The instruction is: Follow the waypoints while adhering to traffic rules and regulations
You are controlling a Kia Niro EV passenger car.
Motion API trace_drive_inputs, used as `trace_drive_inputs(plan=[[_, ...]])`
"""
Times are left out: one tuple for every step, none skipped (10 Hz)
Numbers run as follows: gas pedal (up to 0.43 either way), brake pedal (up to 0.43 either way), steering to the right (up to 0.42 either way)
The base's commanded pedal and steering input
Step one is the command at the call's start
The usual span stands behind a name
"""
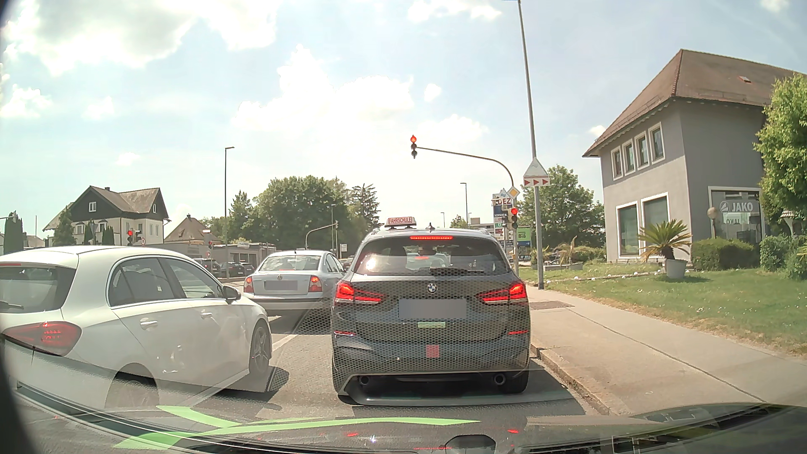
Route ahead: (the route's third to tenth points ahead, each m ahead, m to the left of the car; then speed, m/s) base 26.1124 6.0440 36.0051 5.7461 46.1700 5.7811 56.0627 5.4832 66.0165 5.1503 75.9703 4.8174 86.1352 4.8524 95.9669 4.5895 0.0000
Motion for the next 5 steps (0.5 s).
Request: trace_drive_inputs(plan=[[0.0, 0.232, 0.0], [0.0, 0.232, 0.0], [0.0, 0.232, 0.0], [0.0, 0.232, 0.0], [0.0, 0.232, 0.0]])
